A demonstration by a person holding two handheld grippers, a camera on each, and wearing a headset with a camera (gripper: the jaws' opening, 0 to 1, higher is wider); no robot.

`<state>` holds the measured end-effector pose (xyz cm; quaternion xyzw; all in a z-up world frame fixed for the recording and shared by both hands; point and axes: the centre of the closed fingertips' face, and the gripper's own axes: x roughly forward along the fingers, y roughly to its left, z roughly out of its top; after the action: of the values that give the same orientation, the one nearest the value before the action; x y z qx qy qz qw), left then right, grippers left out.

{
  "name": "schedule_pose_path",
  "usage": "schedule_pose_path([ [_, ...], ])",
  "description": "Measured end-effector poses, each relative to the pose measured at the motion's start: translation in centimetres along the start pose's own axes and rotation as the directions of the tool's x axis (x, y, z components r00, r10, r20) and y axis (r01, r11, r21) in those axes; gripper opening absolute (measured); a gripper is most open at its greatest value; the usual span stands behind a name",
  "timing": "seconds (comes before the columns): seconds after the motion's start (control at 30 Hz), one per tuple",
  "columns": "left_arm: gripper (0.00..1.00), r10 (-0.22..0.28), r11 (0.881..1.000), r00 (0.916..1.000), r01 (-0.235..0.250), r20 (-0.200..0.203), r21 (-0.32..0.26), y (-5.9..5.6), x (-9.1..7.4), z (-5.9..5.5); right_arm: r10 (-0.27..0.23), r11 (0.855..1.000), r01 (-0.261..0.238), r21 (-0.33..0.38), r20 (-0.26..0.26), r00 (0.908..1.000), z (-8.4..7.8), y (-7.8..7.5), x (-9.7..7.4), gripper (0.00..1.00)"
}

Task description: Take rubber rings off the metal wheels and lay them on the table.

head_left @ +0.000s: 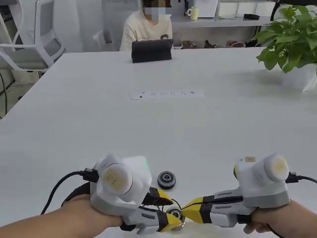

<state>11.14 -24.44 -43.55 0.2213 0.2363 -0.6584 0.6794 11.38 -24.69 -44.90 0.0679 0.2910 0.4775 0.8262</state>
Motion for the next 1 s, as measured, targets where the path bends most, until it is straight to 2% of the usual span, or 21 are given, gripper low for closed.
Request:
schedule_pose_path([
  [0.13,0.27,0.005,1.0,0.9998,-0.005,0.017,0.001,0.0,-0.9,0.5,0.008,1.0,-0.008,-0.003,0.005,1.0,0.3,0.3,-0.1,0.0],
  [0.73,0.42,0.06,0.998,0.995,-0.058,0.08,-0.028,0.8,-5.0,1.5,0.028,0.999,-0.028,-0.027,0.022,0.9994,2.5,0.5,0.0,0.0],
  [1.0,0.5,0.092,0.995,0.9917,-0.089,0.09,-0.041,1.3,-6.8,1.1,0.047,0.998,-0.046,-0.053,0.014,0.9988,3.8,0.5,0.7,0.0],
])
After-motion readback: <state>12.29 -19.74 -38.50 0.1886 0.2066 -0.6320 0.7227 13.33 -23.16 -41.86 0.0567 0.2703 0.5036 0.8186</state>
